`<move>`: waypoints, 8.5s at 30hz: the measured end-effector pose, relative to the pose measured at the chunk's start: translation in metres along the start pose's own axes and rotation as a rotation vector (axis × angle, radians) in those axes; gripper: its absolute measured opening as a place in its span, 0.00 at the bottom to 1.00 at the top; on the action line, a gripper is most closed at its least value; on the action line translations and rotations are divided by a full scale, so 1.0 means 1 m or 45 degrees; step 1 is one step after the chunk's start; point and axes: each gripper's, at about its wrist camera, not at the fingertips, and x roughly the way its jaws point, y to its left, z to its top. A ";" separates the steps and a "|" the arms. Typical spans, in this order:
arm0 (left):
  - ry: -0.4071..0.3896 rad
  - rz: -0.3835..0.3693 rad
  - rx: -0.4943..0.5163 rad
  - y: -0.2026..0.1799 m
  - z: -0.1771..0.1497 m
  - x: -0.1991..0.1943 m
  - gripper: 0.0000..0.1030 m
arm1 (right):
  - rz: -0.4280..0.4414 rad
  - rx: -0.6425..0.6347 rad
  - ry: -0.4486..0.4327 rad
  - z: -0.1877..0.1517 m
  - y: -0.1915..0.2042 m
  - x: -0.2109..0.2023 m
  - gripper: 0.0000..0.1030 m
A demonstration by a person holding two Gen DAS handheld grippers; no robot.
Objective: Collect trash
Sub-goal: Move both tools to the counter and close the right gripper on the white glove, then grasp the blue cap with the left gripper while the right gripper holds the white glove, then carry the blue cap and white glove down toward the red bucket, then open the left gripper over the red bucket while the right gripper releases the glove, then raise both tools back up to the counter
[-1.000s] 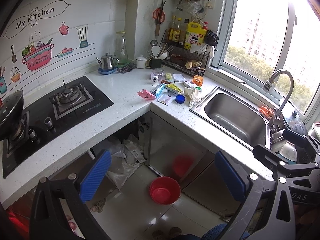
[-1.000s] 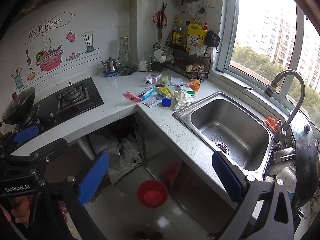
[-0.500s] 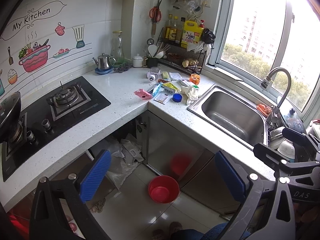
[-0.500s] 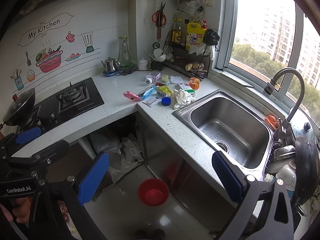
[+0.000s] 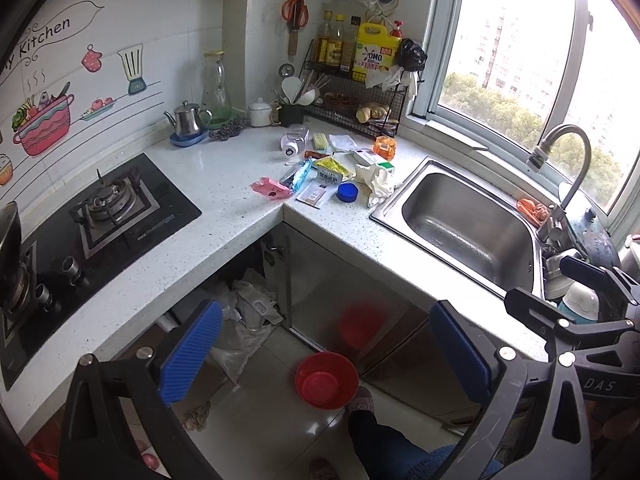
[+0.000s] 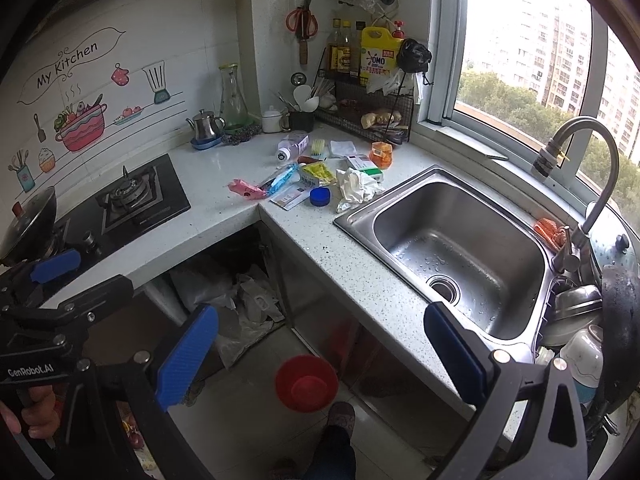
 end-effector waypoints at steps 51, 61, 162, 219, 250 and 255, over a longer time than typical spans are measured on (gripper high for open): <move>0.506 0.091 -0.260 -0.007 0.175 0.389 1.00 | 0.294 -0.325 0.598 0.168 -0.084 0.394 0.89; 0.504 0.131 -0.233 -0.007 0.170 0.376 1.00 | 0.243 -0.406 0.510 0.159 -0.084 0.366 0.36; 0.771 0.066 -0.237 0.032 -0.193 0.328 0.42 | 0.232 -0.108 0.764 -0.166 0.018 0.313 0.09; 0.759 0.210 -0.385 0.084 -0.285 0.391 1.00 | 0.187 -0.484 0.767 -0.231 0.043 0.413 0.90; 0.157 0.230 -0.325 0.056 -0.041 0.060 1.00 | 0.347 -0.370 0.202 0.018 0.040 0.090 1.00; 0.094 0.175 -0.239 0.050 -0.008 0.050 1.00 | 0.341 -0.331 0.135 0.045 0.032 0.079 1.00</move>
